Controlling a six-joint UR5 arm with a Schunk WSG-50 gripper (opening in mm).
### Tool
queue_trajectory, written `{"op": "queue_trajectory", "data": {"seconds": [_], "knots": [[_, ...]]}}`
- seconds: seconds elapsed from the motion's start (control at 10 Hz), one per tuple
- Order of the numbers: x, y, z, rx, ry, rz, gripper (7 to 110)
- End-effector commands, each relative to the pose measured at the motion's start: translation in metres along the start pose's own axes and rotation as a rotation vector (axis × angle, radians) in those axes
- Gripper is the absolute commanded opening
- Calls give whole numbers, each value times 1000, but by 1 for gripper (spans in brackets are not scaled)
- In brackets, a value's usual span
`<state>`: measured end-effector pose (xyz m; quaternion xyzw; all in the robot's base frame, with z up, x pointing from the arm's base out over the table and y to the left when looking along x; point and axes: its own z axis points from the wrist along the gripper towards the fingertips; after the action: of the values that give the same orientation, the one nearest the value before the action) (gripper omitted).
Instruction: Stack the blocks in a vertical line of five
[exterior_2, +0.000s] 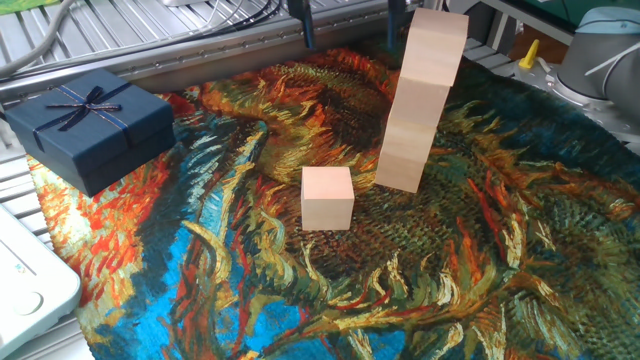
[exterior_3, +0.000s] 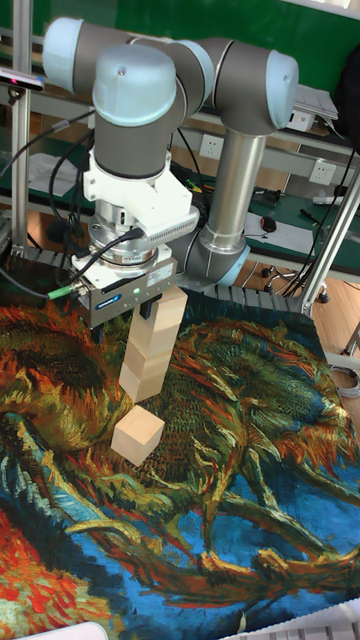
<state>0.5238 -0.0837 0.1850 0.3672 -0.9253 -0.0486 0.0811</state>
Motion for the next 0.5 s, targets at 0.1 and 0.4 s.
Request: {"op": "queue_trajectory", "data": {"seconds": [0.1,0.4], "knots": [[14,-19,-22,146,0,54,88],[10,-6,-37,164,-85,85,88]]}}
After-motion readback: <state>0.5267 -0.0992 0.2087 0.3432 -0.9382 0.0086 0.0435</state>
